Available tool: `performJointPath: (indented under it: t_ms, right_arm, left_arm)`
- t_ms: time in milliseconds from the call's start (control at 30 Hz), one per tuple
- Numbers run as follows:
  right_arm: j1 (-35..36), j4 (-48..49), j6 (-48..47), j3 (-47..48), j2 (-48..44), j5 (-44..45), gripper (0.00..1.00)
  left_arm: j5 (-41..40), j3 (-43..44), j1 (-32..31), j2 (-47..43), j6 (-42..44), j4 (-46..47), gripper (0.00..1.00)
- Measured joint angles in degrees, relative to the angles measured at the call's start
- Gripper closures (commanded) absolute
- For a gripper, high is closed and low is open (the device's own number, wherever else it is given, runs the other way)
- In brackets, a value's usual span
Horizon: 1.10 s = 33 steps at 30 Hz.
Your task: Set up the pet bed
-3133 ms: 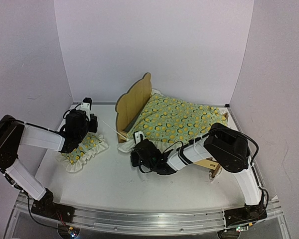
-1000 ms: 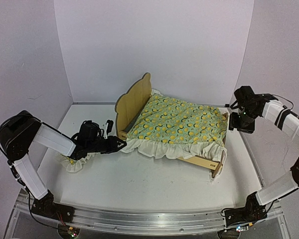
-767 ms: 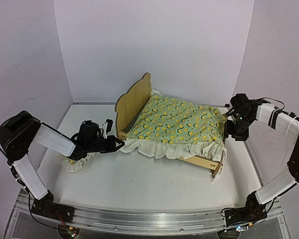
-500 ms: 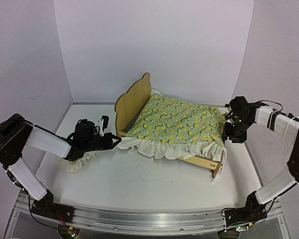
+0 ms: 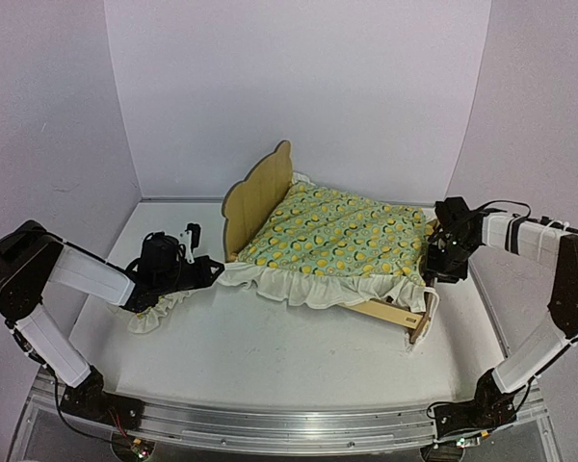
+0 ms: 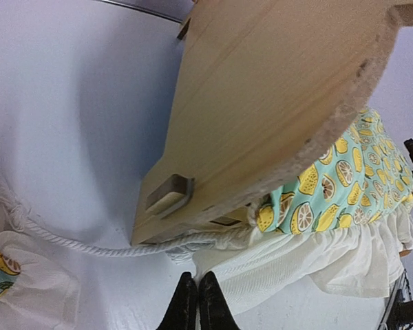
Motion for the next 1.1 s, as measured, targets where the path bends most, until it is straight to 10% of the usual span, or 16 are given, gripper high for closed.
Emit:
performJointPath:
  t_ms: [367,533,900,1100]
  right_arm:
    - [0.66,3.52,0.68,-1.20,0.00,0.48,0.79]
    - [0.39,3.87,-1.03,-1.49,-0.02,0.00,0.61]
    - [0.02,-0.72,-6.25,-1.60,-4.52,-1.22,0.26]
    - [0.66,-5.20,-10.16,-1.55,-9.35,-6.75,0.17]
  left_arm:
    - [-3.43,-0.55,3.52,-0.37,3.72,0.44,1.00]
    - [-2.60,-0.61,3.89,-0.31,3.52,0.13,0.62]
    - [0.52,-6.78,3.65,-19.67,2.47,-9.16,0.12]
    - [3.41,1.66,-1.77,-19.32,5.22,-11.65,0.07]
